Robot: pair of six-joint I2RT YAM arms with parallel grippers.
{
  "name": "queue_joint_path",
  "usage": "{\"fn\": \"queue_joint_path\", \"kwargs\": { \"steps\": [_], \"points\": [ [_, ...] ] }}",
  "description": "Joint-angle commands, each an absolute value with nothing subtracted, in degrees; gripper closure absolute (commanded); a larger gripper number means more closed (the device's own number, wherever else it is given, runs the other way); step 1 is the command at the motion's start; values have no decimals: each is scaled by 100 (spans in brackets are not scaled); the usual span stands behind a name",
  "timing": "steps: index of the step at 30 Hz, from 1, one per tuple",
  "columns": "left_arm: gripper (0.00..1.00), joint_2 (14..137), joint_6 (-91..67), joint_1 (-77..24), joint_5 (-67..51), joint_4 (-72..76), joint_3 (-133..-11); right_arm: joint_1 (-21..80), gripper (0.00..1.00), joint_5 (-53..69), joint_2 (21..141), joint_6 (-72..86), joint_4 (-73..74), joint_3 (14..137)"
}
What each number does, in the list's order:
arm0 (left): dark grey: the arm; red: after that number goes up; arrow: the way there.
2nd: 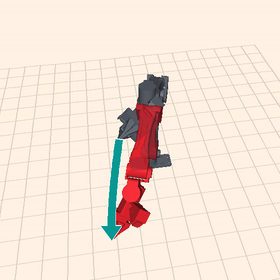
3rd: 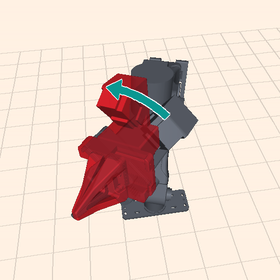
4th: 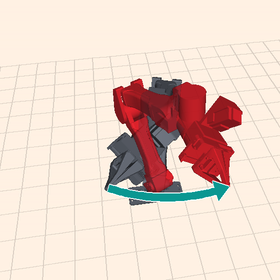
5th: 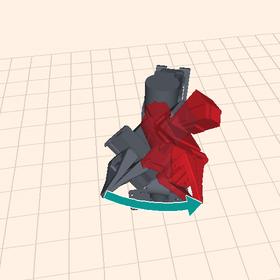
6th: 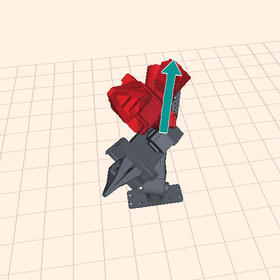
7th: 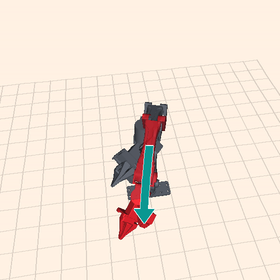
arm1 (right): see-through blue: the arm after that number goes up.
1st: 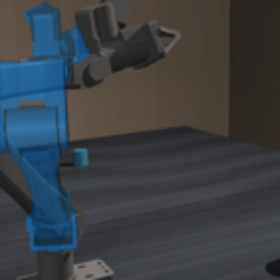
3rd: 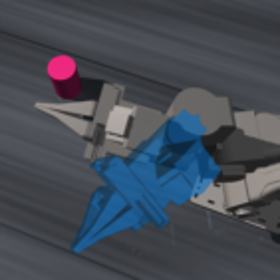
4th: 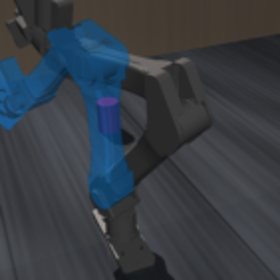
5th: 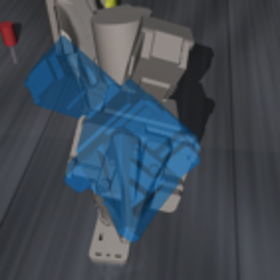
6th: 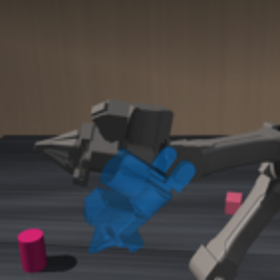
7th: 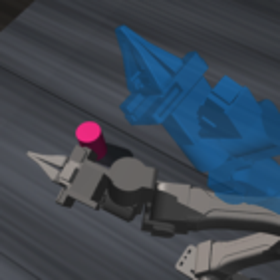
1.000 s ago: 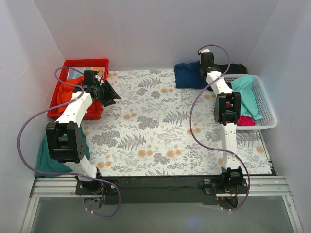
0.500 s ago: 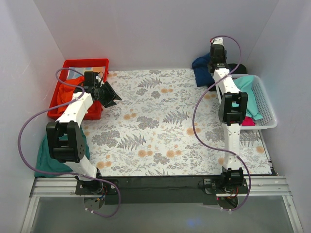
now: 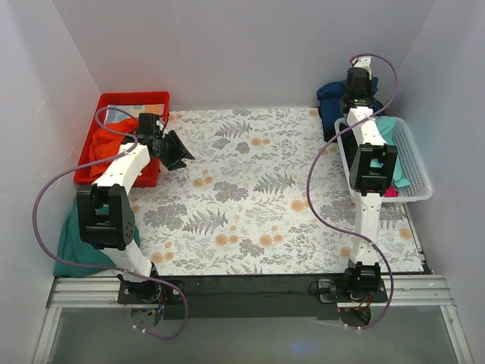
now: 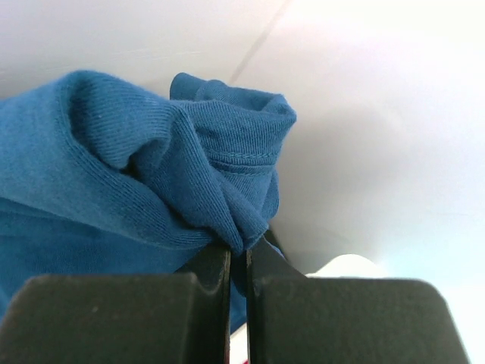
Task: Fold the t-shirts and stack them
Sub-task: Put the neatly folded tshirt into the corner of the board with the right arm
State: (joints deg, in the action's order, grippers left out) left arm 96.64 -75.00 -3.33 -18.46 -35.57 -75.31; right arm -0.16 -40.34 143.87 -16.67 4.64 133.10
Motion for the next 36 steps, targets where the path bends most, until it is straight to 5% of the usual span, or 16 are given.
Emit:
{"fn": "queue_joint_path", "kwargs": {
  "steps": [1,5,6,7,10,12,26,36],
  "points": [
    [59,9747,-7541,-439,-1854,-3568,-7594,-272,99,-4368,14370,-1714,-158,13351],
    [59,9817,-7532,-518,-1828,-3586,-7620,-290,90,-4465,14326,-1688,-299,13201],
    [59,9843,-7532,-527,-1828,-3595,-7638,-290,82,-4482,14335,-1688,-316,13201],
    [59,9844,-7524,-527,-1828,-3603,-7646,-290,62,-4517,14335,-1688,-351,13201],
    [59,9853,-7506,-545,-1811,-3612,-7690,-281,26,-4561,14300,-1670,-352,13140],
    [59,9861,-7497,-554,-1811,-3612,-7699,-237,19,-4640,14282,-1679,-352,13096],
    [58,9835,-7322,-580,-1644,-3419,-7743,956,17,-4570,13334,-1810,-9,12596],
    [37,9527,-6865,-615,-1292,-2962,-7480,1968,8,-2824,11840,-565,2749,12498]
  ]
}}
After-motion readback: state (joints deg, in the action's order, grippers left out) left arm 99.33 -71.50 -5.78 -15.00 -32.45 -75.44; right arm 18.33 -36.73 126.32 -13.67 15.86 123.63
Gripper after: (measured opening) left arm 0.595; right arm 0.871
